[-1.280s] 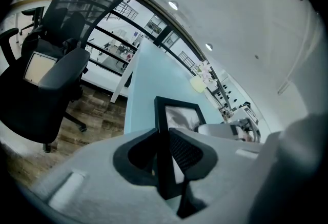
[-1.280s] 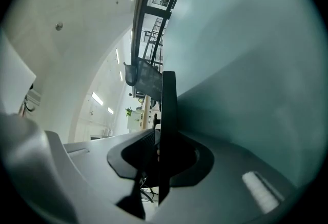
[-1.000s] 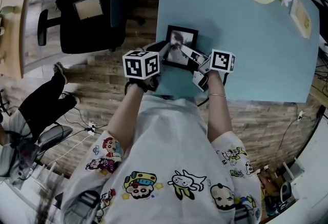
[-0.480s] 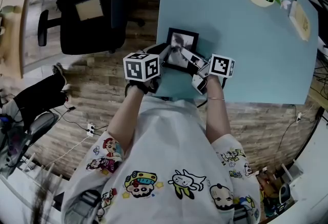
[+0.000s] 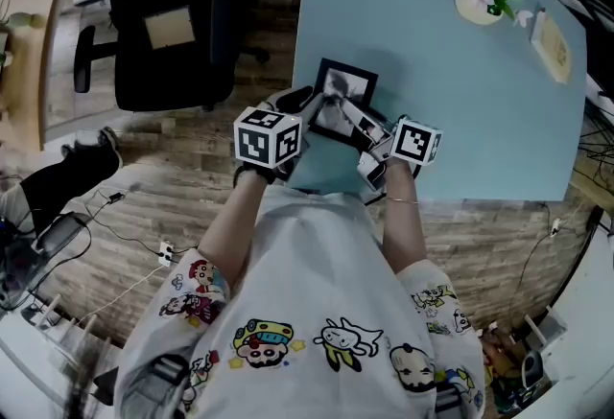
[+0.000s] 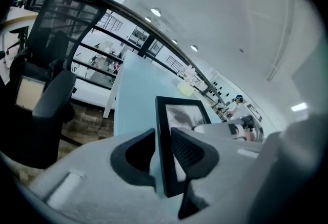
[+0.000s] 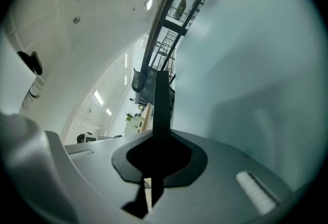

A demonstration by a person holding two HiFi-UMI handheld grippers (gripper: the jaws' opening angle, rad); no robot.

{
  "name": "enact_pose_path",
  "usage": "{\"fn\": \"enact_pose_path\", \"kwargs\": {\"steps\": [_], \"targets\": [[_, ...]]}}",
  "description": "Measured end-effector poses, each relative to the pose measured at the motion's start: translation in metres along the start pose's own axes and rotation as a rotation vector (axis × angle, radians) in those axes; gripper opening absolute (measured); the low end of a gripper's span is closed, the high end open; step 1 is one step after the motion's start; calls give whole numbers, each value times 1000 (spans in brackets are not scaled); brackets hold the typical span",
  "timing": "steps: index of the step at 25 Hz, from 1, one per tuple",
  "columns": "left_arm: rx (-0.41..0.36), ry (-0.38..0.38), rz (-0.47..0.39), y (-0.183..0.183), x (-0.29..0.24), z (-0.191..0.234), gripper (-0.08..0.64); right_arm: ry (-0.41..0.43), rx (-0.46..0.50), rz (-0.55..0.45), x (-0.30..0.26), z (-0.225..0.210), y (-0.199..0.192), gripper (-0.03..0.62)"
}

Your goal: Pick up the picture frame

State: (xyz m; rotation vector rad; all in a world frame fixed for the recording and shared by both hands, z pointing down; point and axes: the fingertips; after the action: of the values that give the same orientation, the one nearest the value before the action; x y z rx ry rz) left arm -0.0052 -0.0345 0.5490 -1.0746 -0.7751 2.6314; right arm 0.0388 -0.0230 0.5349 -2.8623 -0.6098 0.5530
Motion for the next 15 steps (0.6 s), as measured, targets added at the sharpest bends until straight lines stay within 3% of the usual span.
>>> {"fn": "enact_pose_path", "kwargs": {"steps": [6,15], "targets": [[-121,-14,-60,32,14,-24,97,31,56,-71,13,30,21,21],[-211,-22,-179,77,47,-52,97,-55,254,-196,50,68,65,21]]}}
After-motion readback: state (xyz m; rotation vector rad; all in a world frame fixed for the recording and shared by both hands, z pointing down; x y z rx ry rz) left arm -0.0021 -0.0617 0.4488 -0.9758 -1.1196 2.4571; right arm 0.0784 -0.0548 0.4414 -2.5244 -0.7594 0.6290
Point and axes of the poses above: the fingertips, and each gripper's own axes: x backward along the fingers, z to its left, y out of its top, and after that the axes turned 4 degrees about z, right-handed
